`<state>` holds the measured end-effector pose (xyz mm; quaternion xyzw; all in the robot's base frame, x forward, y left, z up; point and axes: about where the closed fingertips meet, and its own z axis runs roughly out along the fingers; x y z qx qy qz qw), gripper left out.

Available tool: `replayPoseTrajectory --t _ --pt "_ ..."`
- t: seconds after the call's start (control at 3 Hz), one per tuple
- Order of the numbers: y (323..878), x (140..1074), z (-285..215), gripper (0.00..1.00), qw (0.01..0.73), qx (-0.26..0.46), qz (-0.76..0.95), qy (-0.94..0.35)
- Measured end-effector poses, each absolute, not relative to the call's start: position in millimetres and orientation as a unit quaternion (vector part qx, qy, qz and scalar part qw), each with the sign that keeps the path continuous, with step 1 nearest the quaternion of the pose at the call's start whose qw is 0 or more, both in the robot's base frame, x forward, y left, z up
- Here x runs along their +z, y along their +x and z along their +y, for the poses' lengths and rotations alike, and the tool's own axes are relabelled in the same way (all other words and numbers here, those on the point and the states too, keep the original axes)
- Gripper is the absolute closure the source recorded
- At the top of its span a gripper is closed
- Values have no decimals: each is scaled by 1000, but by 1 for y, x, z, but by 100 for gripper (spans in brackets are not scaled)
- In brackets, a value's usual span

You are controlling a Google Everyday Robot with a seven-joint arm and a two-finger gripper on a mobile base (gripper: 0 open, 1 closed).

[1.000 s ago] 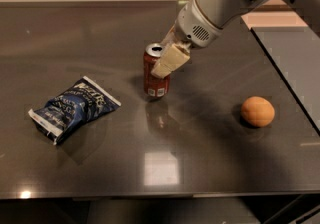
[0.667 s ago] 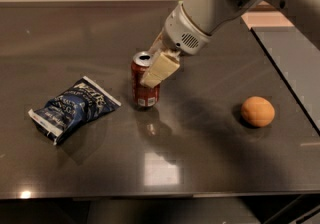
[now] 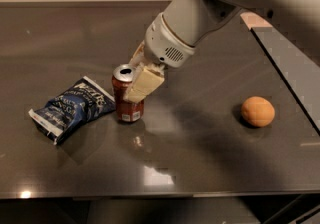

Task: Move coke can near blue chip bag

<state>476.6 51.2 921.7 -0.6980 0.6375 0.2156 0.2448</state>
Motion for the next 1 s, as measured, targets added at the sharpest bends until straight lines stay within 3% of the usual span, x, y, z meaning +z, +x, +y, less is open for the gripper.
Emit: replayPoseTrajectory --t 0.33,1.0 --pt "473 915 57 56 242 221 634 -700" --pt "471 911 76 10 244 230 621 -709"
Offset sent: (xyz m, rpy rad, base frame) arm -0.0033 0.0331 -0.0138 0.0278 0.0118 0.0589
